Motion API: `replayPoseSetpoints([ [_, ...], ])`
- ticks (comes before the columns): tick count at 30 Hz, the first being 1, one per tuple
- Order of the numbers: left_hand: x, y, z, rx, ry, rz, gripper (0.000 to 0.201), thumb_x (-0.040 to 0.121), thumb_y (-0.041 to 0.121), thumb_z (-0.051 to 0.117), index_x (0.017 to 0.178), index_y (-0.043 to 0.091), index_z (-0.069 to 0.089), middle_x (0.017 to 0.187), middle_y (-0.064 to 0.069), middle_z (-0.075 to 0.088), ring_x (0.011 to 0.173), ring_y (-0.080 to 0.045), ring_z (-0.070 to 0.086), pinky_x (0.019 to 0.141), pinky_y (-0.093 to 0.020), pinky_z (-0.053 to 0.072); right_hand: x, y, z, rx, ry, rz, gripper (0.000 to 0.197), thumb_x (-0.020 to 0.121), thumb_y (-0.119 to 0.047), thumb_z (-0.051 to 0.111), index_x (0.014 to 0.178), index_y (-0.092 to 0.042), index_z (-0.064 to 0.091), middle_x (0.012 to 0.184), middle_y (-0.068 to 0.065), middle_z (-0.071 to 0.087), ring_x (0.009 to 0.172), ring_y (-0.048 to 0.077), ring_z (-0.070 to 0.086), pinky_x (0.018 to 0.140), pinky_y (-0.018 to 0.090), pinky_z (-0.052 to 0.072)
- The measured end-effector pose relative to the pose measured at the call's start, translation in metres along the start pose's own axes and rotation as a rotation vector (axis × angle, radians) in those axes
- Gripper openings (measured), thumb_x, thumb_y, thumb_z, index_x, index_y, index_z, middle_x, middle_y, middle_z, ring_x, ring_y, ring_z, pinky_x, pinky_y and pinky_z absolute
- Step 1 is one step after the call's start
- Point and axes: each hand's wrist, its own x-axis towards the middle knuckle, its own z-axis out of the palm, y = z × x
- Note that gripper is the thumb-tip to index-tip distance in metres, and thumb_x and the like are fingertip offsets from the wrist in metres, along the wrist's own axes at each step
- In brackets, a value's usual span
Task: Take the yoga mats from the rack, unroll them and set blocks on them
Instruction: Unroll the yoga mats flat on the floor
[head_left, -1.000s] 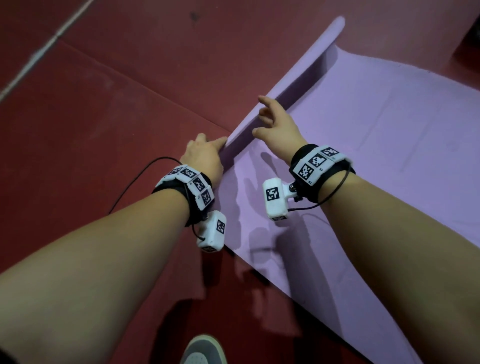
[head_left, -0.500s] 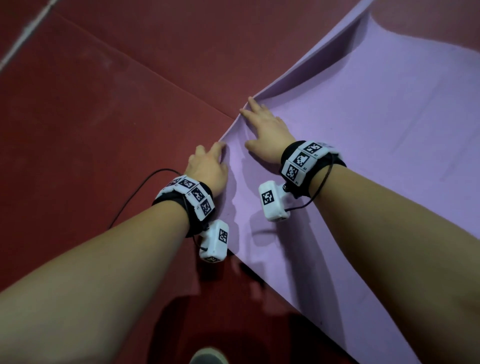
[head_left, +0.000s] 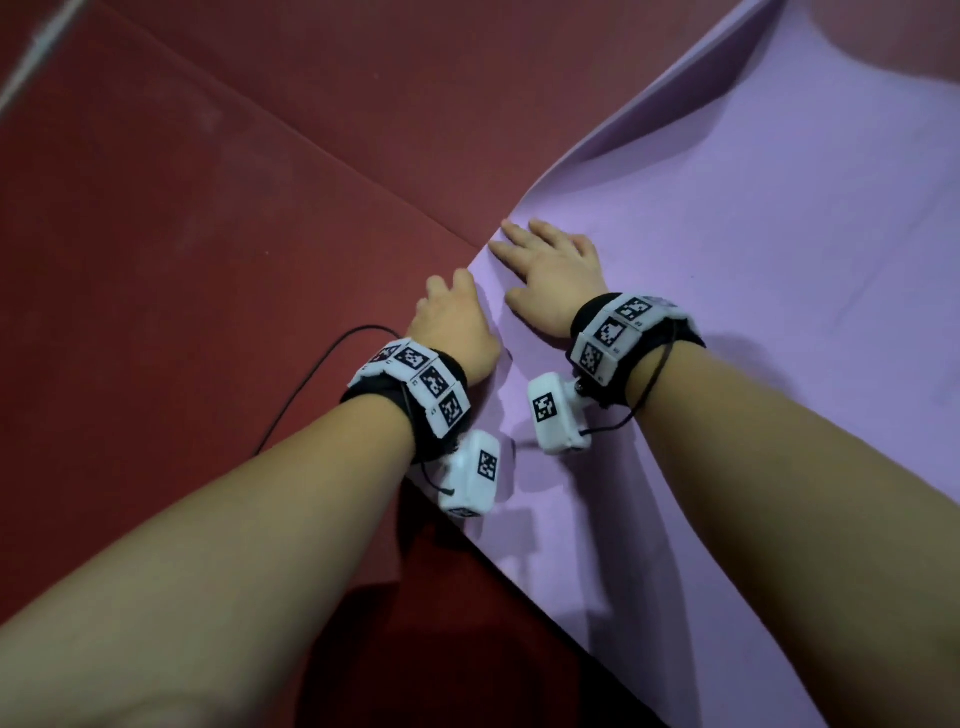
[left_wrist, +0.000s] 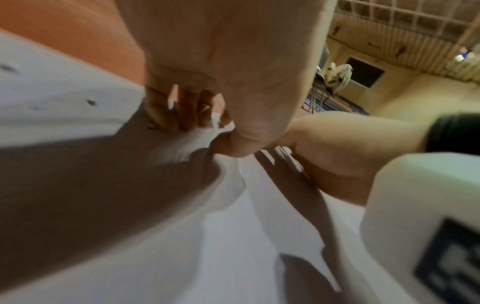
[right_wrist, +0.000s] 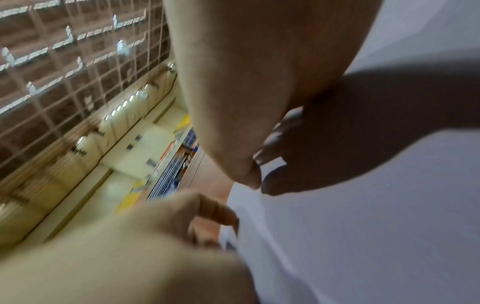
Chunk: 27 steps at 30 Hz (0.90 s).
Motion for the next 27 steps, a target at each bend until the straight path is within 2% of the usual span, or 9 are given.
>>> replayPoseSetpoints([
  [2,0.010,0.009,-0.005,-0.075,-0.017,0.058,0.043,0.082,0.021,0.061,0.121,0.021,0.043,0.117,-0.011,0.040,0.098,-0.041,0.055,0.084,-0.046,0.048,0.008,0.011,-0.018,0.549,0.049,0.105,0.057,0.090,-0.016,0.054,0.145,-0.028,0.047,0.145,-0.007,0.052,0.122,0.005,0.052,0.107,0.028,0.038],
  [3,0.015,0.013,-0.006,-0.086,-0.024,0.084,0.044,0.082,0.025,0.064,0.122,0.024,0.044,0.115,-0.009,0.039,0.095,-0.040,0.056,0.084,-0.046,0.049,0.014,0.017,-0.026,0.822,0.073,0.151,0.052,0.092,-0.012,0.056,0.143,-0.023,0.051,0.133,-0.004,0.062,0.097,-0.002,0.060,0.088,0.020,0.049],
  [5,0.023,0.025,-0.009,-0.067,-0.044,0.114,0.053,0.080,0.045,0.068,0.122,0.024,0.043,0.113,-0.008,0.039,0.089,-0.038,0.055,0.080,-0.044,0.049,0.024,0.023,-0.033,1.039,0.104,0.225,0.048,0.092,-0.011,0.063,0.140,-0.016,0.053,0.111,-0.004,0.066,0.063,-0.011,0.054,0.058,0.010,0.045],
  [6,0.027,0.031,-0.011,-0.049,-0.063,0.102,0.060,0.078,0.052,0.068,0.122,0.022,0.041,0.112,-0.009,0.038,0.085,-0.037,0.054,0.078,-0.043,0.048,0.029,0.023,-0.033,1.058,0.105,0.242,0.049,0.091,-0.012,0.066,0.138,-0.015,0.055,0.110,-0.005,0.066,0.062,-0.010,0.054,0.059,0.011,0.044],
  [11,0.049,0.045,-0.017,0.043,-0.184,-0.010,0.063,0.070,0.048,0.067,0.114,0.020,0.031,0.108,-0.011,0.033,0.091,-0.044,0.056,0.085,-0.054,0.049,0.042,0.017,-0.030,1.088,0.137,0.302,0.055,0.082,-0.005,0.073,0.135,-0.011,0.058,0.135,0.003,0.061,0.103,0.012,0.060,0.105,0.035,0.047],
  [14,0.054,0.043,-0.016,0.044,-0.218,-0.032,0.072,0.056,0.059,0.069,0.105,0.027,0.027,0.113,-0.013,0.038,0.084,-0.041,0.055,0.081,-0.053,0.051,0.045,0.020,-0.039,0.946,0.151,0.292,0.052,0.078,-0.004,0.068,0.128,-0.018,0.065,0.126,-0.003,0.066,0.105,0.015,0.063,0.103,0.038,0.048],
  [19,0.064,0.050,-0.020,0.084,-0.262,-0.082,0.099,0.055,0.063,0.086,0.126,0.021,0.032,0.122,-0.016,0.039,0.098,-0.039,0.056,0.088,-0.050,0.051,0.047,0.051,-0.057,-0.131,0.266,0.039,0.037,0.091,-0.030,0.050,0.126,-0.031,0.062,0.130,0.002,0.049,0.124,0.027,0.041,0.108,0.044,0.029],
  [22,0.063,0.053,-0.022,0.064,-0.248,-0.099,0.091,0.054,0.059,0.089,0.118,0.022,0.034,0.118,-0.014,0.041,0.092,-0.034,0.053,0.084,-0.044,0.049,0.049,0.075,-0.049,-0.265,0.175,-0.034,0.055,0.093,-0.044,0.047,0.146,-0.029,0.040,0.150,0.001,0.033,0.142,0.023,0.024,0.117,0.057,0.008],
  [27,0.063,0.056,-0.026,0.047,-0.256,-0.116,0.088,0.055,0.056,0.090,0.115,0.023,0.035,0.118,-0.013,0.041,0.092,-0.034,0.053,0.075,-0.039,0.044,0.065,0.084,-0.053,-0.277,0.116,-0.003,0.066,0.098,-0.056,0.031,0.156,-0.029,0.016,0.165,0.001,0.002,0.152,0.019,-0.001,0.121,0.050,-0.003],
])
